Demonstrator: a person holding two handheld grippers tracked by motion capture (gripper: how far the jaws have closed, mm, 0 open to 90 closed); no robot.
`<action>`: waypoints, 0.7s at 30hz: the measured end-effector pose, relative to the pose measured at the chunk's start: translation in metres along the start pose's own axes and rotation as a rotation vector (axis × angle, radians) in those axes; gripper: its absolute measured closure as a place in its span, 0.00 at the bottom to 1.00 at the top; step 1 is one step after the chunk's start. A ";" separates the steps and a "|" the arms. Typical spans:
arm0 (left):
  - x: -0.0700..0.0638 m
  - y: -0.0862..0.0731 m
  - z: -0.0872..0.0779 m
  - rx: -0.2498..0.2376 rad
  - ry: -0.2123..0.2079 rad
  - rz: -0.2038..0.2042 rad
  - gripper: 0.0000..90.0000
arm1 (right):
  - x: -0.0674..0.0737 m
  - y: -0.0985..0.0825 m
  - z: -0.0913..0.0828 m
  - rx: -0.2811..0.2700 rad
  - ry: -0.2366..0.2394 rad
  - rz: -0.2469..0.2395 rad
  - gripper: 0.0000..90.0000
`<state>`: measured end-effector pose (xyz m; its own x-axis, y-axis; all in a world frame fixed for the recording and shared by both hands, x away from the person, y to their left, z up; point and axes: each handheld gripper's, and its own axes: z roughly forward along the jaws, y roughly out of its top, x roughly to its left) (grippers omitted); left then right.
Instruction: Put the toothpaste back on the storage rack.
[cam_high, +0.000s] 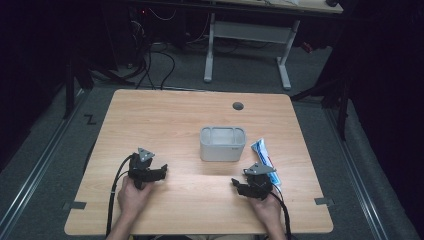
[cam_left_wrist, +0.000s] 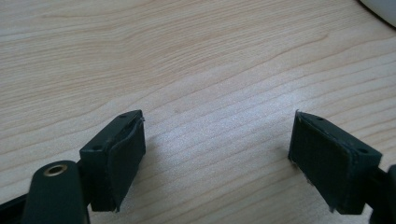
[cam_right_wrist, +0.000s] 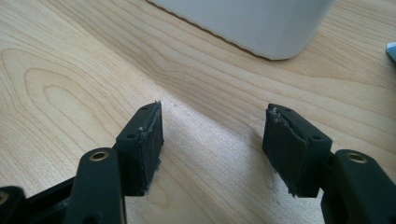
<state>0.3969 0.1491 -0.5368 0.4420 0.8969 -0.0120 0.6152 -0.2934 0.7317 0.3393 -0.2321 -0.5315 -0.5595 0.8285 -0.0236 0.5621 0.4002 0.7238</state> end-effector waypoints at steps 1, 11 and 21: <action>0.000 0.000 0.000 0.000 0.000 0.000 0.21 | 0.000 0.000 0.000 -0.001 0.001 -0.002 0.42; 0.000 0.000 0.000 0.000 0.000 0.000 0.21 | 0.001 0.000 0.001 0.004 0.003 -0.001 0.35; 0.000 0.000 0.000 -0.001 0.001 -0.001 0.21 | 0.003 0.001 0.002 0.007 -0.016 0.017 0.33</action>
<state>0.3969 0.1489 -0.5368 0.4411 0.8974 -0.0118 0.6148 -0.2926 0.7324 0.3394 -0.2290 -0.5320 -0.5400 0.8414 -0.0226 0.5758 0.3889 0.7192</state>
